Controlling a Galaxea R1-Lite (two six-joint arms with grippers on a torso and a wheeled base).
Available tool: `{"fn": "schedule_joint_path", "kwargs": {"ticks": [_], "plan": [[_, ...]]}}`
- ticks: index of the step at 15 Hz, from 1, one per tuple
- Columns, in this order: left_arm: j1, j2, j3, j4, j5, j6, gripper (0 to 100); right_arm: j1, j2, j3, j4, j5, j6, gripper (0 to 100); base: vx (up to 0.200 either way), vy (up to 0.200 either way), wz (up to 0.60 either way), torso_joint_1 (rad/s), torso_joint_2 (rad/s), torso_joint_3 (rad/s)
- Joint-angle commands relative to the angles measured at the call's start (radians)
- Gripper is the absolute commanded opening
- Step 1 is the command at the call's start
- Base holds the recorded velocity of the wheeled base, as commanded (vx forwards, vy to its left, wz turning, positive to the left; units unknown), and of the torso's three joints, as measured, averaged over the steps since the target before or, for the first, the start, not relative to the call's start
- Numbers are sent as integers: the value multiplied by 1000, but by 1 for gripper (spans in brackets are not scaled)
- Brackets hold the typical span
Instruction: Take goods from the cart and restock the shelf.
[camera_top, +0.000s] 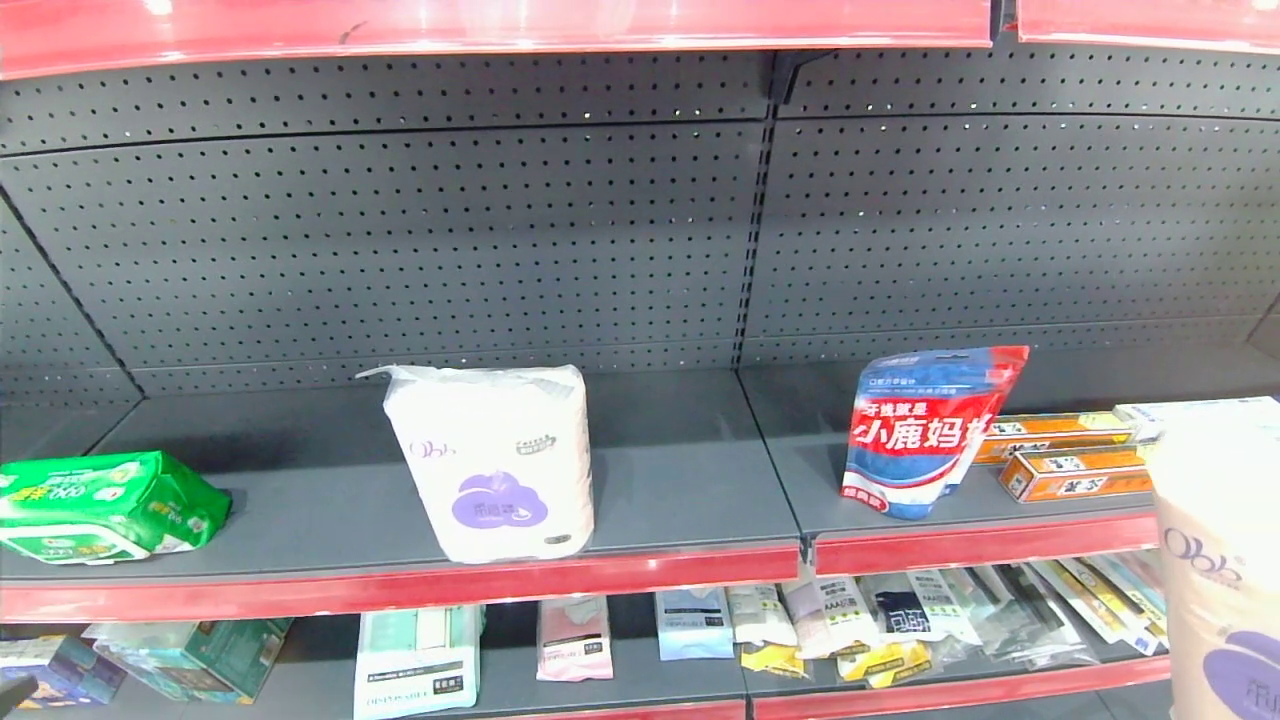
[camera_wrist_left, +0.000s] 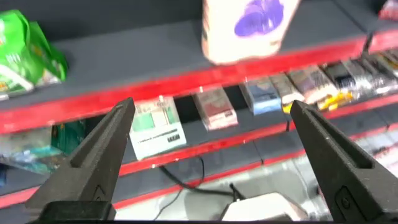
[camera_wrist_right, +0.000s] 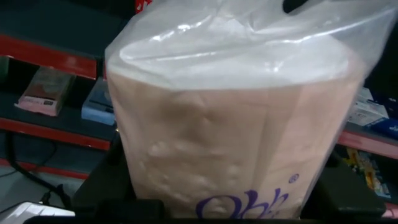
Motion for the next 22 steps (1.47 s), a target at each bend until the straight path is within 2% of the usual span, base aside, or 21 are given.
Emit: {"fn": "schedule_joint_path", "kwargs": {"ticks": [1,5,7,8,14,17,18,22], "plan": [[-31,-136,10,49,-1,8,100,2,28,-6,0,1,1,0,0,0,0,0,0,0],[-72,-179,45,60,-1,9,100,8,31,-6,-2,1,6,0,0,0,0,0,0,0],[-72,-188,54,62,-1,15,100,8,31,-6,-2,1,6,0,0,0,600,2,5,2],[-72,-205,68,62,-1,29,100,8,32,-4,-2,1,8,0,0,0,600,7,-2,2],[-72,-251,95,62,-1,35,100,8,57,-12,-9,1,9,0,0,0,600,3,2,1],[-72,-267,103,63,-1,37,100,8,138,-52,-94,1,9,0,0,0,600,7,1,2],[-72,-282,118,63,-1,37,100,12,194,-101,-109,21,9,0,0,0,0,0,0,0],[-71,-346,161,60,-1,38,100,91,261,-113,-118,90,14,0,0,0,0,0,0,0]]}}
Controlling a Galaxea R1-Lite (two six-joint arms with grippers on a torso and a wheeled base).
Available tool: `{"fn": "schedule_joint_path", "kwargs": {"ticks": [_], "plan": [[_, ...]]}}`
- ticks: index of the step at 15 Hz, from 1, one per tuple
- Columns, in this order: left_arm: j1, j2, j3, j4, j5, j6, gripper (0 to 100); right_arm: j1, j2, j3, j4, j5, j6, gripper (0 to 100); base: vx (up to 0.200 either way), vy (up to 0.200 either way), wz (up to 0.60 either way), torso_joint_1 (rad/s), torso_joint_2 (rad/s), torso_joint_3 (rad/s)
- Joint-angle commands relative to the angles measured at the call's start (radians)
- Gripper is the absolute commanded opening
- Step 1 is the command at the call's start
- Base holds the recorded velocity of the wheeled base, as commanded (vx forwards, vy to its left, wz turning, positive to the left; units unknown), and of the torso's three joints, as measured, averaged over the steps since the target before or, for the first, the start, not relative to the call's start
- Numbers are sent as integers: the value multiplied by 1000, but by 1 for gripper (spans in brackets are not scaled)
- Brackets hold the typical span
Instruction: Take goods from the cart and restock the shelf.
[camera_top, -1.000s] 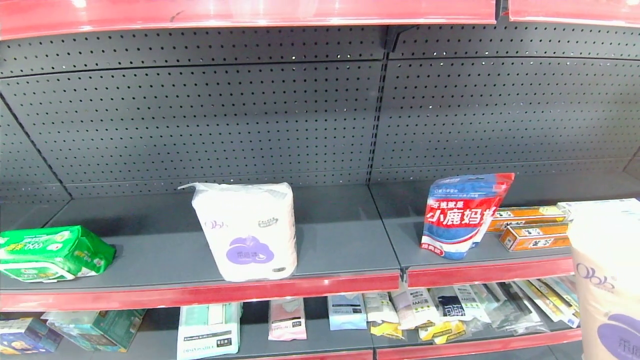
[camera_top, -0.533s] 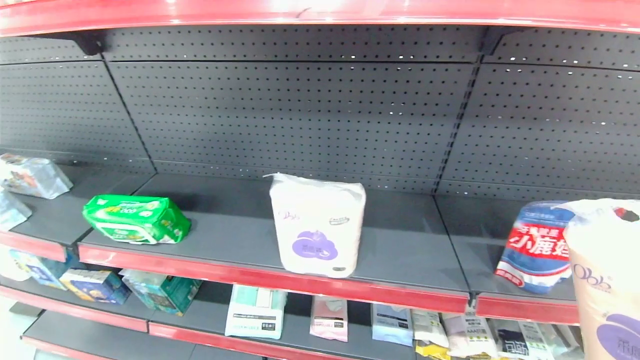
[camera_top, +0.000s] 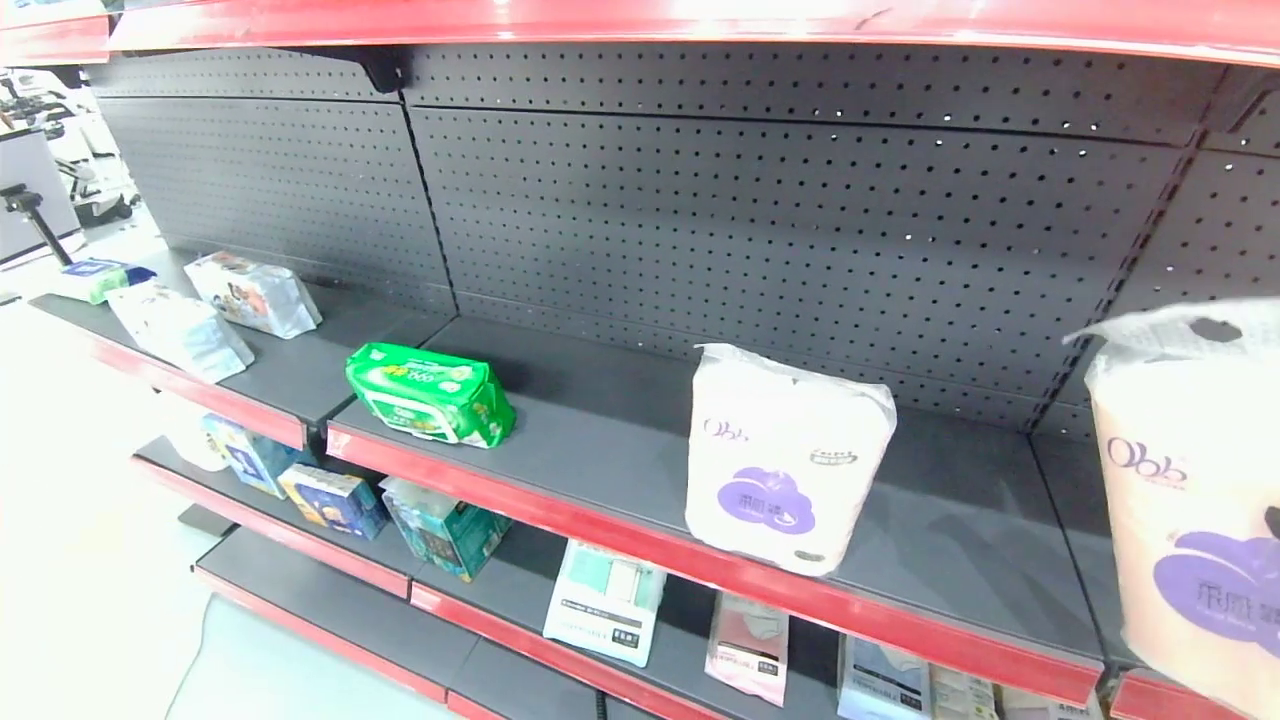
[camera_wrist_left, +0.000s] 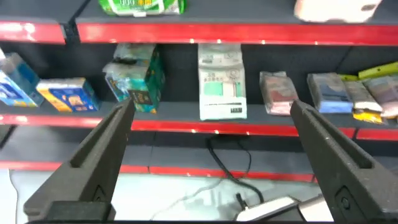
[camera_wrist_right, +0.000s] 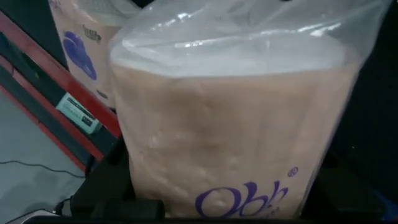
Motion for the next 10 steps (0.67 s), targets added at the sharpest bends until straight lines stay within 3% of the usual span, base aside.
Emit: {"fn": "schedule_joint_path", "kwargs": {"ticks": [1,3,5,7,8,10], "plan": [[-1,-29,13,-1,7,-2,100,82,83,-6,-18,6,44,0,0,0,0,0,0,0],[1,-29,16,-4,7,-2,100,168,178,1,-172,3,148,0,0,0,0,0,0,0],[1,-29,23,-16,16,-10,100,171,280,9,-301,2,153,0,0,0,0,0,0,0],[1,-29,68,-110,131,-22,100,174,350,6,-339,5,156,0,0,0,0,0,0,0],[1,-29,96,-174,203,-60,100,174,367,8,-339,5,158,0,0,0,0,0,0,0],[13,-35,152,-252,320,-102,100,174,384,14,-339,6,164,0,0,0,0,0,0,0]]}}
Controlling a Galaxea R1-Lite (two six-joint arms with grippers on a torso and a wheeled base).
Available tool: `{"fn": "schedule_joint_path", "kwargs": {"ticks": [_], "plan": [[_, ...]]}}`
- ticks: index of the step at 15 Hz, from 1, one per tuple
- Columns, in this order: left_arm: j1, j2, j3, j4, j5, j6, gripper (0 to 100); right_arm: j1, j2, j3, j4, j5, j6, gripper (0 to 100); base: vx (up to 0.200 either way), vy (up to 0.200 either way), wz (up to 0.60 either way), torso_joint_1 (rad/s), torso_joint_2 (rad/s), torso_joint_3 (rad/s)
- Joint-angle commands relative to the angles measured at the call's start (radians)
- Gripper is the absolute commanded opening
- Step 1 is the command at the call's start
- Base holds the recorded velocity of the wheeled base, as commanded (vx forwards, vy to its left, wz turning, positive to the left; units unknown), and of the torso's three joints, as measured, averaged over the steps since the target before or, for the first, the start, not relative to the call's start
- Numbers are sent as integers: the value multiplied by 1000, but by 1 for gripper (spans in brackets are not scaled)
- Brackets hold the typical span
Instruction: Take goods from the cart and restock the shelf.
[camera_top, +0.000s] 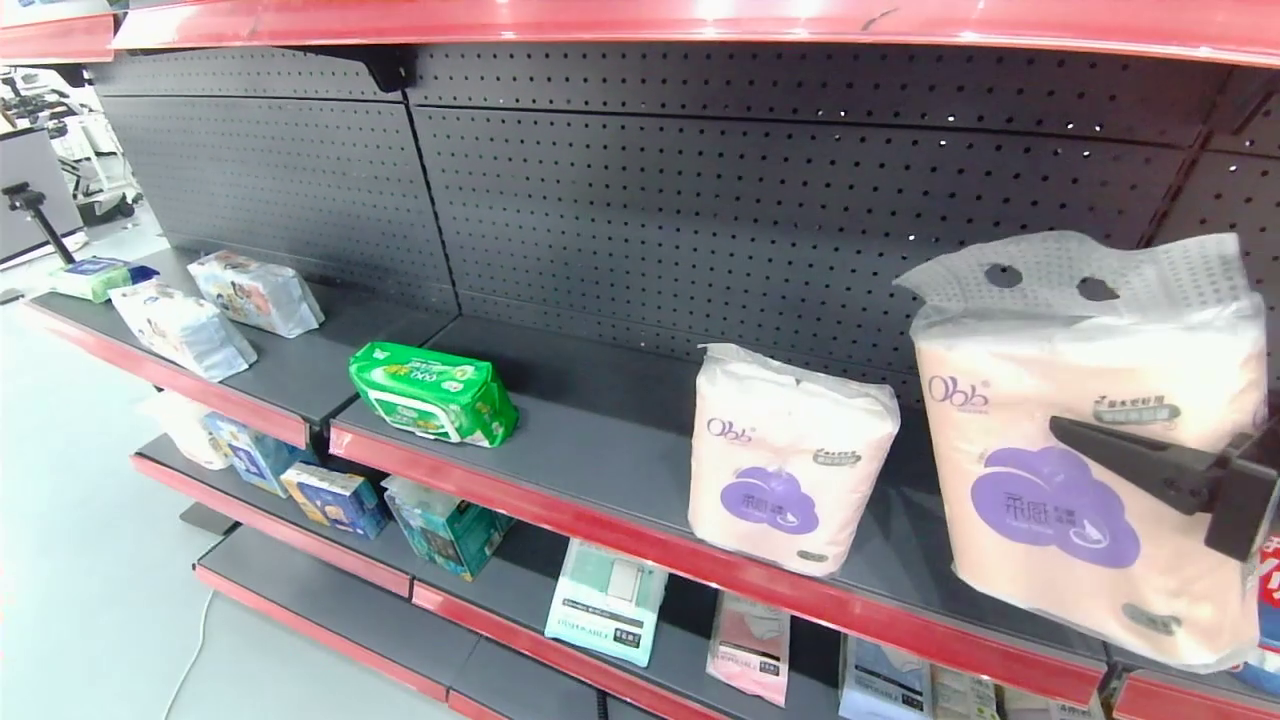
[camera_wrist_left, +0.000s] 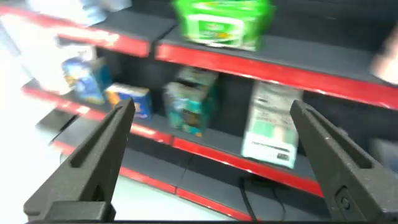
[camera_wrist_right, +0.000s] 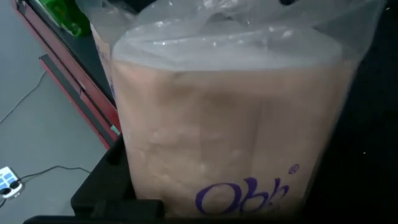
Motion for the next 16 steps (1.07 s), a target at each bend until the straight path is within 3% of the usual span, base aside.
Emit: {"fn": "schedule_joint_path", "kwargs": {"ticks": [1,4,9,13,16], "plan": [[13,-4,32,-8,4,-5,100,2,50,-1,-1,1,4,0,0,0,0,0,0,0],[11,-4,32,-8,-5,12,100,2,111,-8,-44,2,5,0,0,0,0,0,0,0],[11,-4,32,-8,-5,8,100,-5,177,-15,-54,40,5,0,0,0,0,0,0,0],[11,-4,32,-8,-5,8,100,-11,311,-24,-208,54,4,0,0,0,0,0,0,0],[11,-4,32,-8,-5,8,100,-52,306,-18,-213,60,1,0,0,0,0,0,0,0]]}}
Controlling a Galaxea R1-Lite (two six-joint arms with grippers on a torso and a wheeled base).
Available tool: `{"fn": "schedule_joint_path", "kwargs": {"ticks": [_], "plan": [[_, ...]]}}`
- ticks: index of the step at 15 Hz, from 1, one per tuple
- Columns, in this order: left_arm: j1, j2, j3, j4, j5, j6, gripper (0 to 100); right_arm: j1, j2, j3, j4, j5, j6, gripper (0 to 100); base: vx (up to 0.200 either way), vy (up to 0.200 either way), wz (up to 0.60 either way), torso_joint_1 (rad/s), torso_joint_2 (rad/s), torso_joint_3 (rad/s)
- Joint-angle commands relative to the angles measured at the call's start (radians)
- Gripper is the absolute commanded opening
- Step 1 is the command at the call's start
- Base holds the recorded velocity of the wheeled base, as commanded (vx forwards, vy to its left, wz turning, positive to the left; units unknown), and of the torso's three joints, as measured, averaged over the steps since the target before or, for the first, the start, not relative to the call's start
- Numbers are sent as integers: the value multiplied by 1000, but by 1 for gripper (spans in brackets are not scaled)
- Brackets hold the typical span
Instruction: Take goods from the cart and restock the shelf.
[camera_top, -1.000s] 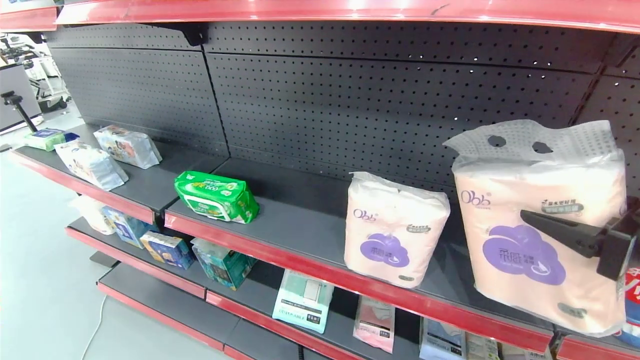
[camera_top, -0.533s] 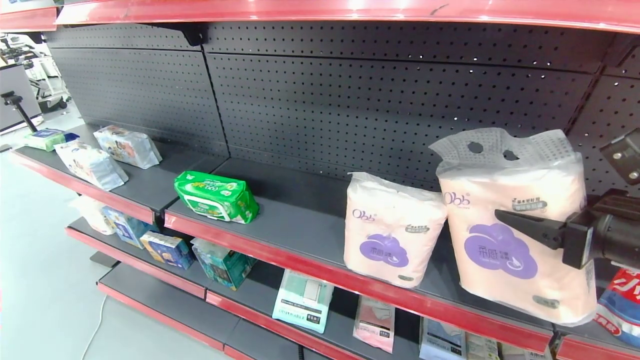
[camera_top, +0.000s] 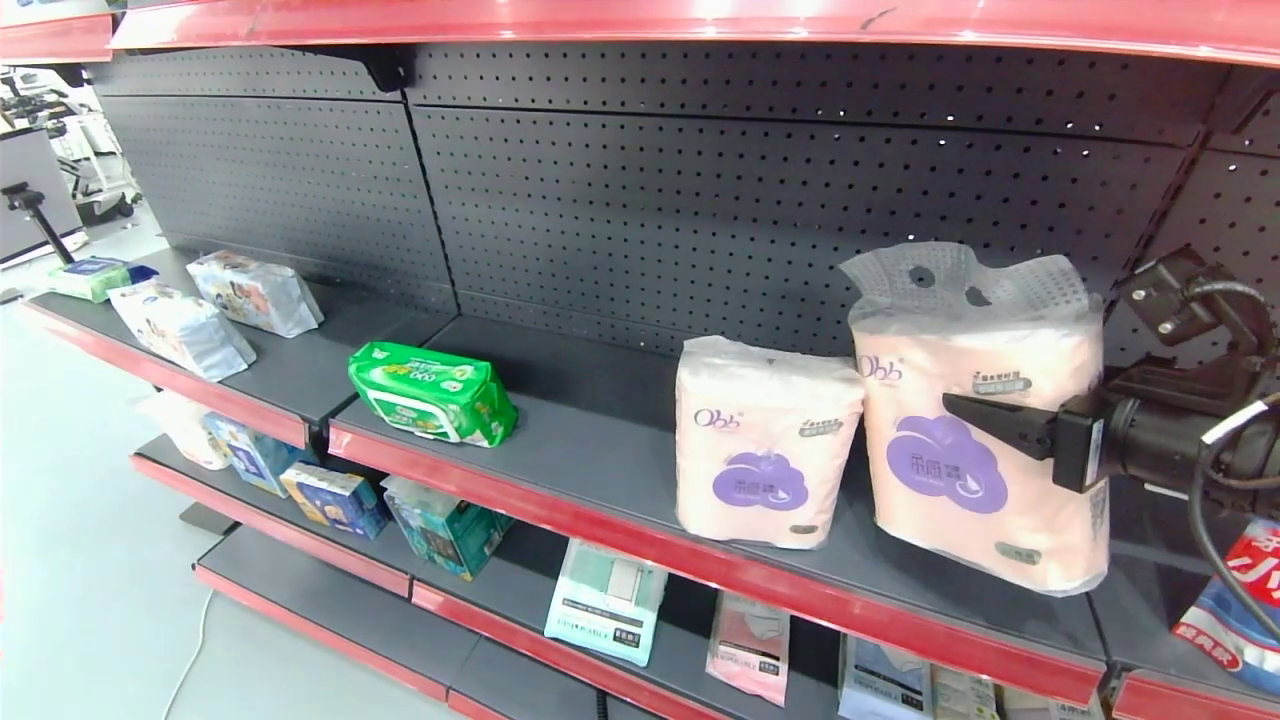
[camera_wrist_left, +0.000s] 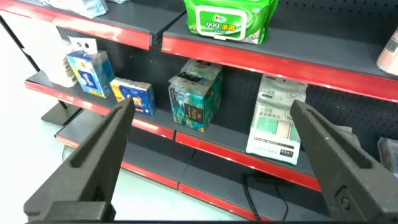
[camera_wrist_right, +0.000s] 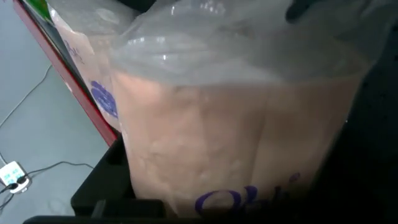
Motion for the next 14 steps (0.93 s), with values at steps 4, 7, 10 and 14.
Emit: {"fn": "schedule_joint_path", "kwargs": {"ticks": [4,7,10,14], "plan": [[0,3,0,-1,1,-1,100,-130,4,26,11,-2,-11,0,0,0,0,0,0,0],[0,3,0,-1,1,-1,100,-161,35,19,11,-2,-45,0,0,0,0,0,0,0],[0,3,0,-1,1,-1,100,-159,116,-59,9,18,-52,0,0,0,0,0,0,0],[0,3,0,-1,1,-1,100,-153,210,-157,8,64,-54,0,0,0,0,0,0,0]]}}
